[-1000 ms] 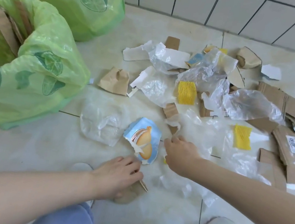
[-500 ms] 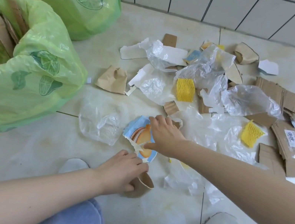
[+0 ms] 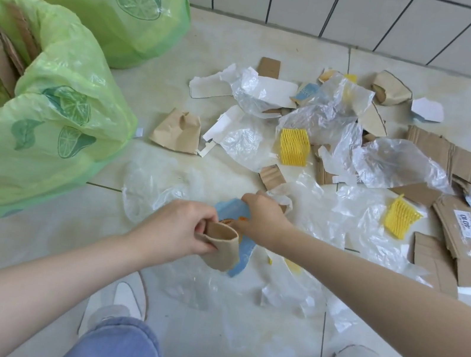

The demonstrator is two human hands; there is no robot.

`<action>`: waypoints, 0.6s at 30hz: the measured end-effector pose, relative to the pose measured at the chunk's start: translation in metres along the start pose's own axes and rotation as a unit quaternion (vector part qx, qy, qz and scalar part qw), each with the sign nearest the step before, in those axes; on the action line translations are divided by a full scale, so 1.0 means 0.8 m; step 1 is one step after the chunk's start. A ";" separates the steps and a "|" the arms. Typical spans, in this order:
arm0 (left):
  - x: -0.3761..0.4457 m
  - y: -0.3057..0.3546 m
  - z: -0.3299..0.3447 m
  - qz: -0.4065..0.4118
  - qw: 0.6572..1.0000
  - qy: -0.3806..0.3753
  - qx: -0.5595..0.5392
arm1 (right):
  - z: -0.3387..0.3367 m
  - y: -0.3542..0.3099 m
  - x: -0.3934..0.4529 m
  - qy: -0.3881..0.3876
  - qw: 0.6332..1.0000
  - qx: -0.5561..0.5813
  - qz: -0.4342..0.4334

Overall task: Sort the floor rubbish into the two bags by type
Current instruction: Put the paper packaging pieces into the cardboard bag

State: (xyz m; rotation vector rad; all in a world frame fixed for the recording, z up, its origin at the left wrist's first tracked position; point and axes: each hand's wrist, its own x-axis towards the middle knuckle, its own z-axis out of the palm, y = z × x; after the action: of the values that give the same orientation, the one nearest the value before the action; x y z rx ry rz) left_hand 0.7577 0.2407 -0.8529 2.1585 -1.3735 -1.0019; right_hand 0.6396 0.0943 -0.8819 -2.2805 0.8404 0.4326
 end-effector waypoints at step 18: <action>0.098 -0.056 -0.102 -0.251 0.918 0.155 -0.267 | -0.089 0.058 0.021 -0.052 0.984 -0.112 0.125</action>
State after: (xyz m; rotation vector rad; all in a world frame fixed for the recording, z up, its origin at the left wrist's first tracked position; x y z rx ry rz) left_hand 0.8668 0.1860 -0.8559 2.1365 -0.3352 -0.9962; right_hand 0.6263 0.0114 -0.8606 -2.3377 1.0761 0.7892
